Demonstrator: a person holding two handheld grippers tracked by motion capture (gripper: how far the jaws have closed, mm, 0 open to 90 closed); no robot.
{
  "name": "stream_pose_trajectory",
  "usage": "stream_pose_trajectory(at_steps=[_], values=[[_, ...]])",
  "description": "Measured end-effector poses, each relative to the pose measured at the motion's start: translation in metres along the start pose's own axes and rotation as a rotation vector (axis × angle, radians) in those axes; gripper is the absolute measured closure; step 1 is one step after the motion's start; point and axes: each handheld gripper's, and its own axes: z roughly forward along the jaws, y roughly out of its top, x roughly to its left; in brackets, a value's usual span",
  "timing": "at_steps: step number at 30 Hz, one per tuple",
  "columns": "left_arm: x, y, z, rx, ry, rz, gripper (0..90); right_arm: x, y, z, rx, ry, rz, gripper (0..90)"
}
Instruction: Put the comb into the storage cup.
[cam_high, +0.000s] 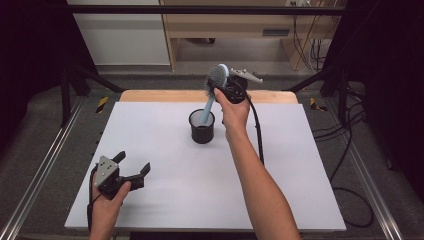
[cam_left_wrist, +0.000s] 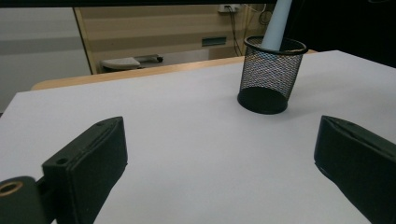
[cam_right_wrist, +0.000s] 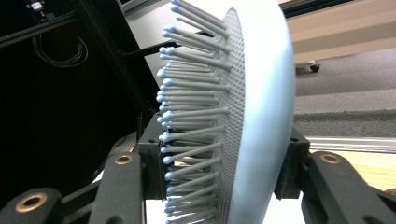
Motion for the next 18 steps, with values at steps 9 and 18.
stream_pose_trajectory(at_steps=[9, 18], values=[[0.003, 0.0, 0.001, -0.005, 0.001, 0.001, 1.9, 0.001, -0.006, 0.004, 0.015, 0.006, -0.017, 49.7], [0.012, 0.001, 0.001, -0.029, -0.008, -0.015, 1.9, 0.003, -0.016, 0.011, 0.031, -0.009, -0.051, 49.6]])
